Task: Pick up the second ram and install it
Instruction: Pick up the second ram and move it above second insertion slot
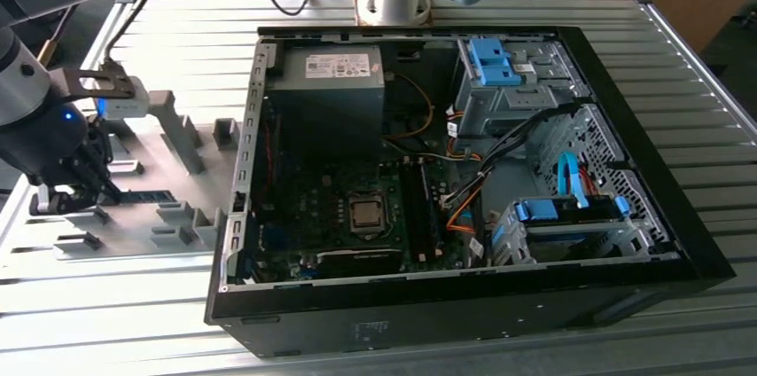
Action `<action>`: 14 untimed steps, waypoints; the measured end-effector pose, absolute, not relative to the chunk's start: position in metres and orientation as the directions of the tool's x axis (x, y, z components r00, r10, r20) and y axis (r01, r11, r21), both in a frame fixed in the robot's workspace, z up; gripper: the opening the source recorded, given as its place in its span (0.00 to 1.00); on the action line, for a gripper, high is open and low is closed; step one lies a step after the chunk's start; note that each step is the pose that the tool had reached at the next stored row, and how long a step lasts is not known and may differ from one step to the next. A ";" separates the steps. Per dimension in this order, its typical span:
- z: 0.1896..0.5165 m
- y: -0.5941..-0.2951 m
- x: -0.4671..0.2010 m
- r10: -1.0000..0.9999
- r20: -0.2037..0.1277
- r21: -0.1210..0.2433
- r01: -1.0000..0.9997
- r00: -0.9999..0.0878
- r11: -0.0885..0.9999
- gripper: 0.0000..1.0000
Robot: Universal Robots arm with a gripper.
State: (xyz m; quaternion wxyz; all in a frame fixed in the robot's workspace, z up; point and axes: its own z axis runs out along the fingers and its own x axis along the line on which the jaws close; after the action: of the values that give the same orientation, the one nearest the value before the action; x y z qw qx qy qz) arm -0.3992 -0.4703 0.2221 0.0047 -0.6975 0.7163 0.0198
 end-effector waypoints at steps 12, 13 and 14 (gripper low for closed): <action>0.225 -0.470 -0.399 -0.999 -0.034 0.022 -0.999 -0.027 0.026 0.14; 0.225 -0.470 -0.399 -0.999 -0.034 0.022 -0.999 -0.027 0.026 0.14; 0.225 -0.470 -0.399 -0.999 -0.034 0.022 -0.999 -0.027 0.026 0.14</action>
State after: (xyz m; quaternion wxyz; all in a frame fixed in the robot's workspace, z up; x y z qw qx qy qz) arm -0.3993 -0.4703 0.2254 0.0046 -0.6975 0.7163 0.0199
